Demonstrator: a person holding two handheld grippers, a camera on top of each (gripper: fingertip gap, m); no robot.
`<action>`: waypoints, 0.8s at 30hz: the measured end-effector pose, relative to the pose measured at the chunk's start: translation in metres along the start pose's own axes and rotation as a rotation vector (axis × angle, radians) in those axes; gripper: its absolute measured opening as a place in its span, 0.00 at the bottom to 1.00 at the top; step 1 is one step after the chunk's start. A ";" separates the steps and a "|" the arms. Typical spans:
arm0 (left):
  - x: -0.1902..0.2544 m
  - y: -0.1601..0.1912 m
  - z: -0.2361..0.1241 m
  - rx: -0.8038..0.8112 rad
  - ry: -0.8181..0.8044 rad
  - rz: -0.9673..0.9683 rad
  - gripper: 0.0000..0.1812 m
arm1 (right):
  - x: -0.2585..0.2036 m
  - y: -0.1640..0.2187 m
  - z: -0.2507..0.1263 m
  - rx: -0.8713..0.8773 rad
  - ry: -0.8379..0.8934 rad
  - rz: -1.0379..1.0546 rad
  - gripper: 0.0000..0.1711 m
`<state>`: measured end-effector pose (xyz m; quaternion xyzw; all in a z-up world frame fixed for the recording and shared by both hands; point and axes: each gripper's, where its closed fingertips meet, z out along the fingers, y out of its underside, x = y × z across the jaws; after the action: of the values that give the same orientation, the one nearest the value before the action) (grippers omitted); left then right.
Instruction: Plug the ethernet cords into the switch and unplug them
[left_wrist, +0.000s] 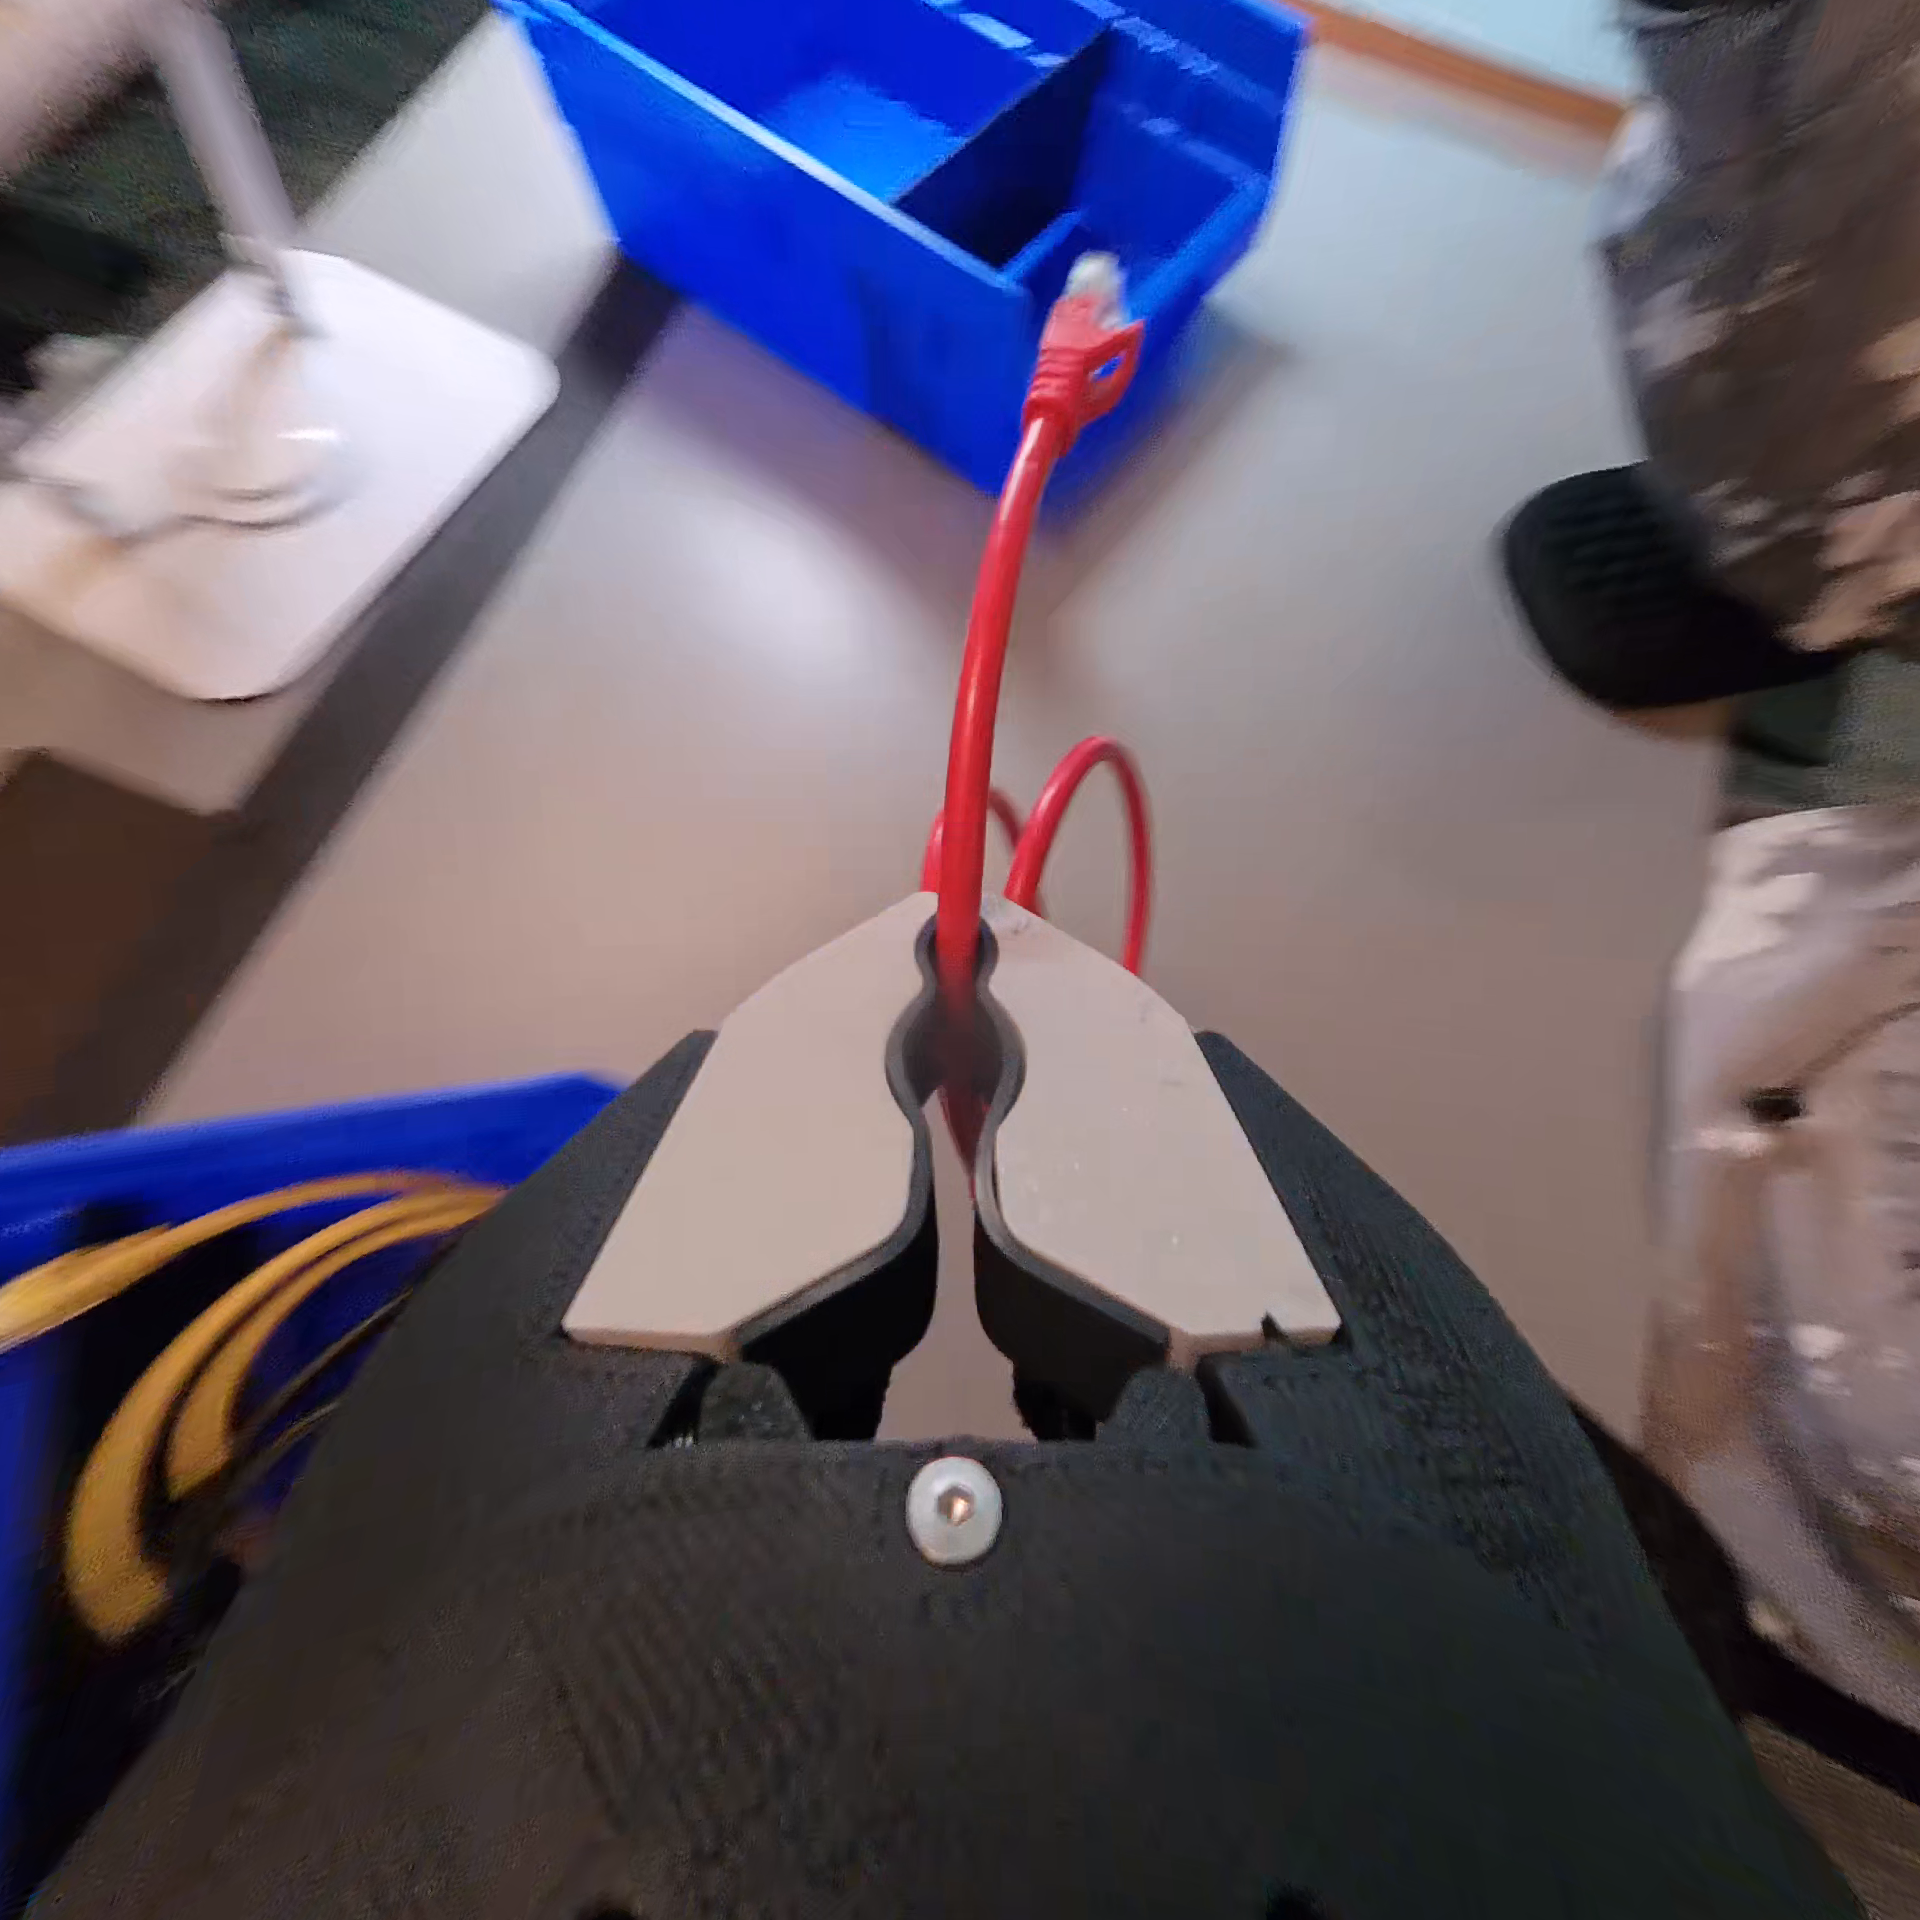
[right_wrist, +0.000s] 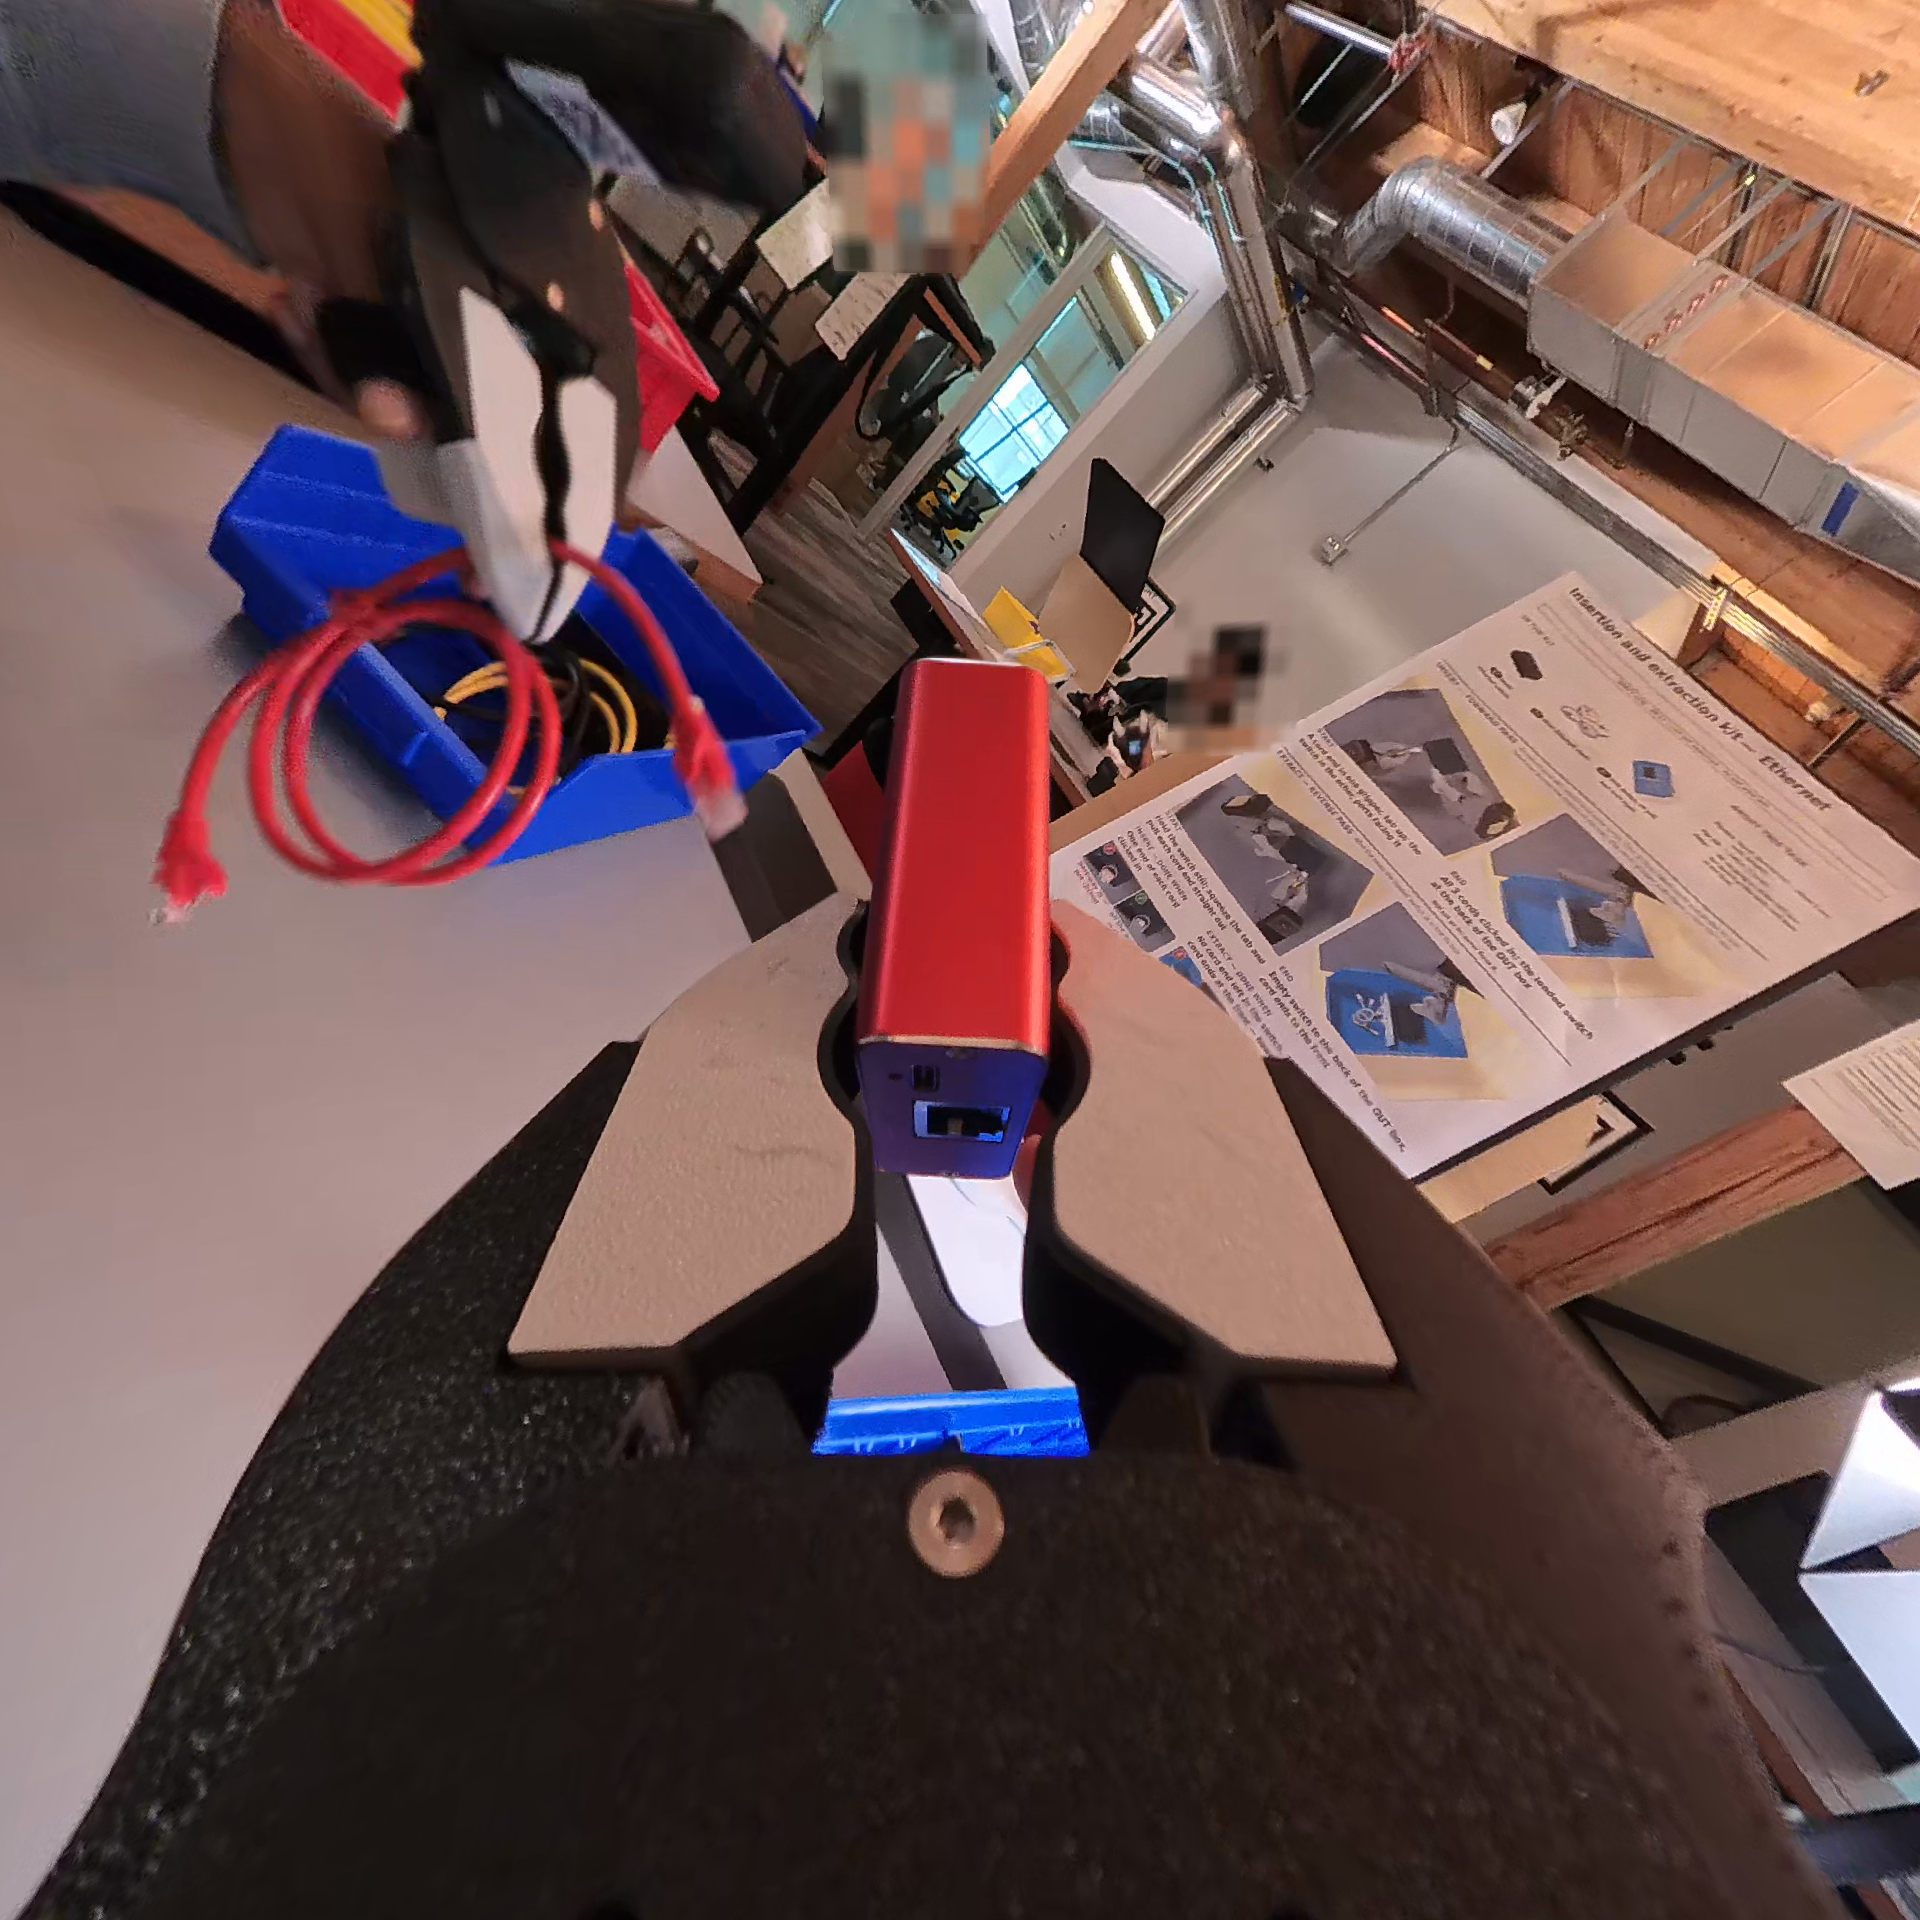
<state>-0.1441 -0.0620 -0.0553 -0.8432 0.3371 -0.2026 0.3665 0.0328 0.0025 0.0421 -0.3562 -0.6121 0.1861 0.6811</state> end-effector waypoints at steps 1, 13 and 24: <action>0.012 0.004 0.015 0.014 0.076 -0.029 0.00 | -0.002 0.002 0.000 -0.013 -0.006 -0.009 0.16; -0.004 0.087 0.113 -0.165 -0.084 0.046 0.03 | -0.064 0.059 -0.028 -0.159 -0.071 -0.002 0.16; -0.021 0.041 0.163 -0.137 -0.099 0.174 0.18 | -0.098 0.108 -0.004 -0.187 -0.052 -0.022 0.16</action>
<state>-0.0803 0.0108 -0.1939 -0.8428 0.4035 -0.1048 0.3406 0.0390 0.0073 -0.1039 -0.4064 -0.6481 0.1298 0.6309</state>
